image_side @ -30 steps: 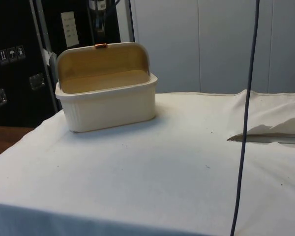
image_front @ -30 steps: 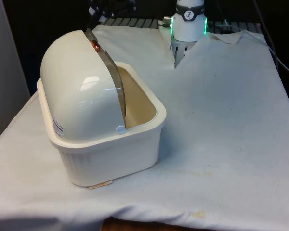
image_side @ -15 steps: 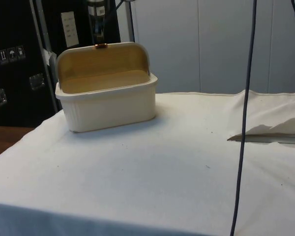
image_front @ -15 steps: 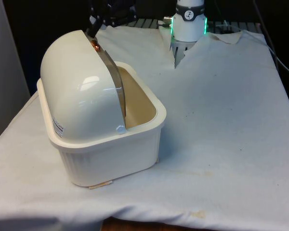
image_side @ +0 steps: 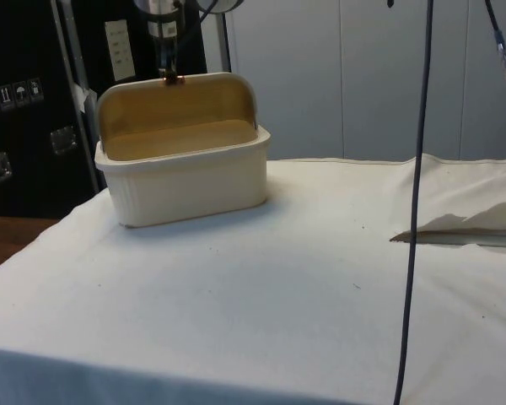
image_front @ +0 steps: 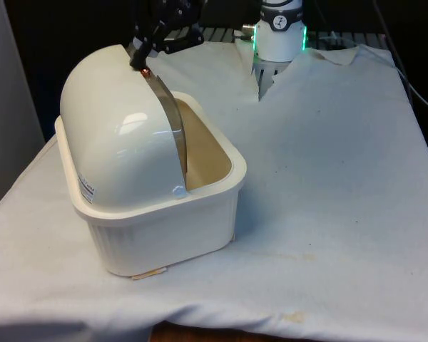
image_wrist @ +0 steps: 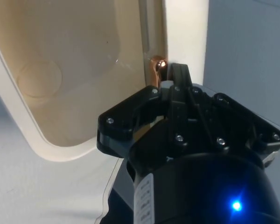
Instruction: Open the lid, then close it.
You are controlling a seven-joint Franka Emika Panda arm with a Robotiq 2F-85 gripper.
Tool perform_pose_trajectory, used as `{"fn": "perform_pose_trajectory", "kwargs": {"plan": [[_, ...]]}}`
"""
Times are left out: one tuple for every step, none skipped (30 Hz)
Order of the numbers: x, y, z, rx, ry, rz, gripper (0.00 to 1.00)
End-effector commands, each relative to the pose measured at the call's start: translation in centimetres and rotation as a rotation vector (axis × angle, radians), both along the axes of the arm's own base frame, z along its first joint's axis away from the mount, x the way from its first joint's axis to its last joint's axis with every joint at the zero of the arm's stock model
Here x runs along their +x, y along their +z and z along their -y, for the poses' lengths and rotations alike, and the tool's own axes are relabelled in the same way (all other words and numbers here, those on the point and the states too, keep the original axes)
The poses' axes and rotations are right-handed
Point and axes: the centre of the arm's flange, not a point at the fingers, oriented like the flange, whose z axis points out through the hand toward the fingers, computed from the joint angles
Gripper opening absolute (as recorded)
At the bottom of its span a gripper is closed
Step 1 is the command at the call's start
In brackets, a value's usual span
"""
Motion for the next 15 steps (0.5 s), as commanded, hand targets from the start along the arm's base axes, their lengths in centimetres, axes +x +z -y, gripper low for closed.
{"fn": "perform_pose_trajectory", "kwargs": {"plan": [[0.07,-0.16,0.05,0.004,0.000,-0.001,0.00],[0.04,-0.15,0.00,0.004,0.001,-0.003,0.00],[0.04,-0.16,0.01,0.004,0.001,-0.004,0.00],[0.00,-0.15,0.02,0.004,0.001,-0.005,0.00],[-0.03,-0.16,-0.08,0.004,0.002,-0.008,0.00],[0.00,-0.07,0.01,-0.001,0.000,-0.002,0.00],[-0.02,-0.18,-0.19,0.004,0.003,-0.011,0.00],[-0.05,-0.18,-0.24,0.004,0.004,-0.012,0.00],[-0.08,-0.09,-0.24,0.004,0.006,-0.013,0.00],[-0.13,-0.07,-0.29,0.004,0.007,-0.014,0.00],[-0.15,-0.06,-0.35,0.005,0.009,-0.015,0.00],[-0.20,0.13,-0.44,0.006,0.013,-0.018,0.00],[-0.20,0.24,-0.55,0.007,0.016,-0.019,0.00],[0.00,0.07,-0.33,-0.003,0.011,-0.009,0.00],[-0.22,0.30,-0.54,0.008,0.018,-0.021,0.00]]}}
